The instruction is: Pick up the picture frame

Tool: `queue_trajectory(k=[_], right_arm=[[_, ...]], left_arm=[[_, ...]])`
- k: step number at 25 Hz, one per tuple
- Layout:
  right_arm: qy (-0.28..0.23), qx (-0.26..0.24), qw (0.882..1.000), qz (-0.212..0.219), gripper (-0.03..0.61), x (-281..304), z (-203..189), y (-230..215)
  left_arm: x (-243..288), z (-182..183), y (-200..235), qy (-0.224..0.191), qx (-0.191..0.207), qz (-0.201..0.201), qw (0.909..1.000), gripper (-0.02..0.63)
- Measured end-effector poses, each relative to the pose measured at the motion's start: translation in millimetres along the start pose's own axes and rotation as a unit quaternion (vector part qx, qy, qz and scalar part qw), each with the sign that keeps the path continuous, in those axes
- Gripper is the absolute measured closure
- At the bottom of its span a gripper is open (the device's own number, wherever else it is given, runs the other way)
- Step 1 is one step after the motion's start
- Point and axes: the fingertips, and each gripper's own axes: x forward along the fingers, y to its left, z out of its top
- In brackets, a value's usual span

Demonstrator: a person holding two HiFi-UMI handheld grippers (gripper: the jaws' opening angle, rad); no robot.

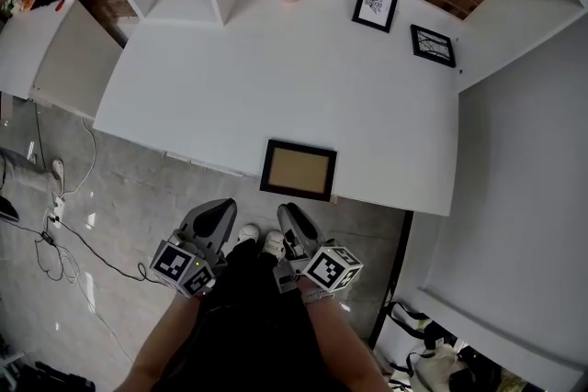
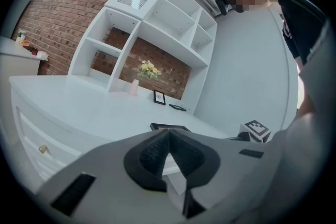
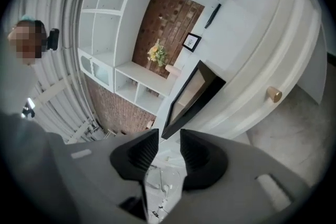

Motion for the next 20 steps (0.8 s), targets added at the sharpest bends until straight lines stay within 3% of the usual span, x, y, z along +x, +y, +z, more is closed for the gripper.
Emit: queue_trajectory(k=[7,12,20], right_arm=[[-0.052,0.098,0.994,-0.002,0.436,14.1,11.2,-1.2],[-0.064,0.108,0.992,0.022,0.421,24.4,17.0,7.2],[-0.079,0.141,0.987,0.012,0.413,29.8,15.3,-0.4]], left_arm=[[6.5,-2.7,10.3,0.003,-0.009,-0.004,0.9999,0.607],[10.8,-3.9,15.8,0.004,-0.019,-0.009,0.9998,0.607],[14.1,-9.2,18.0,0.010,-0.026,-0.020,0.9994,0.607]])
